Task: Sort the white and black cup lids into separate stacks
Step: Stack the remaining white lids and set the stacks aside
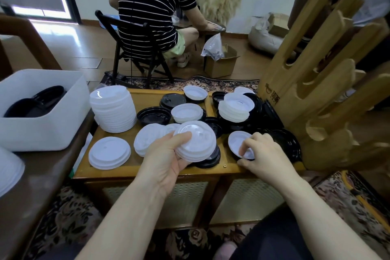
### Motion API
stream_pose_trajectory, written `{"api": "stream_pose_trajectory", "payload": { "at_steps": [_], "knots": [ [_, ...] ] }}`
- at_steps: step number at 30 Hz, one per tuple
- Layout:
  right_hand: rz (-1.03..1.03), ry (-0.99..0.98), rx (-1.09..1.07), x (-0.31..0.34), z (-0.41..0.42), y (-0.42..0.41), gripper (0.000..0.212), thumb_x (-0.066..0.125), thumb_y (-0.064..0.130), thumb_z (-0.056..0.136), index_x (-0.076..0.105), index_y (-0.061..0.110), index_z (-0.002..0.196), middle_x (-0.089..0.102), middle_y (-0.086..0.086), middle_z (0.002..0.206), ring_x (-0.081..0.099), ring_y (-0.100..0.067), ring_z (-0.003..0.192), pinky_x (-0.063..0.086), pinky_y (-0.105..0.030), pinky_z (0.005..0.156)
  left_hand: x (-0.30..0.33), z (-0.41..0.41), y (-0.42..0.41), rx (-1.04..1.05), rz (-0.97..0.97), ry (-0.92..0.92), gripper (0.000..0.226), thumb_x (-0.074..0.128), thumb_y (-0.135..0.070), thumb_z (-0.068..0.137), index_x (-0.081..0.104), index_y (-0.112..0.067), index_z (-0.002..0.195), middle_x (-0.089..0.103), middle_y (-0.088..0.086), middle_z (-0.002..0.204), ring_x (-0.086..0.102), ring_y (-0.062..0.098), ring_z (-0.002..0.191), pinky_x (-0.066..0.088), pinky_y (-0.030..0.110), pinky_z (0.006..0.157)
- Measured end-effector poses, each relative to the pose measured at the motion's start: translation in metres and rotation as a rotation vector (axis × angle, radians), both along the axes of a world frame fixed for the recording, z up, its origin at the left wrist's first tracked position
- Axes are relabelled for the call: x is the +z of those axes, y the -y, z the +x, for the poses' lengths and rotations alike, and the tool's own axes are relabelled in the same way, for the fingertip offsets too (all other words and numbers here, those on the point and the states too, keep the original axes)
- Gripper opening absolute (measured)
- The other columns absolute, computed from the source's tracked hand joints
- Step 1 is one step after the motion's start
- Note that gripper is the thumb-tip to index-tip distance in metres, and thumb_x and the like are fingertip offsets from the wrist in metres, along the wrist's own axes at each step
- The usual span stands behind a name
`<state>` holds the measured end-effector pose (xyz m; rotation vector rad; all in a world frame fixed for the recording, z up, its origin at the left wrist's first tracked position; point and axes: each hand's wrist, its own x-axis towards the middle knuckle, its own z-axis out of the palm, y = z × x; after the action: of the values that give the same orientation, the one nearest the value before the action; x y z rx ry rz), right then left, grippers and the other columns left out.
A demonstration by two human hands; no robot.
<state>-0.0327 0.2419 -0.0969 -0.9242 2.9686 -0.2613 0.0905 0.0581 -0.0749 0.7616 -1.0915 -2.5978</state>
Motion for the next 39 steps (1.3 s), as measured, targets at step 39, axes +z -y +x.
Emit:
{"api": "stream_pose_trajectory", "payload": {
  "at_steps": [39],
  "knots": [
    [-0.162, 0.08, -0.022, 0.01, 0.021, 0.005, 0.021, 0.07, 0.043, 0.085, 0.063, 0.031, 0.099, 0.062, 0.011, 0.086, 0.048, -0.007, 0.095, 0.044, -0.029, 0.072, -0.003, -0.001, 0.003, 0.02, 0.087, 0.026, 0.034, 0.054, -0.009, 0.098, 0.056, 0.002, 0.13, 0.07, 0.019, 0.119, 0.069, 0.031, 0.102, 0.063, 0.037, 0.061]
  ]
}}
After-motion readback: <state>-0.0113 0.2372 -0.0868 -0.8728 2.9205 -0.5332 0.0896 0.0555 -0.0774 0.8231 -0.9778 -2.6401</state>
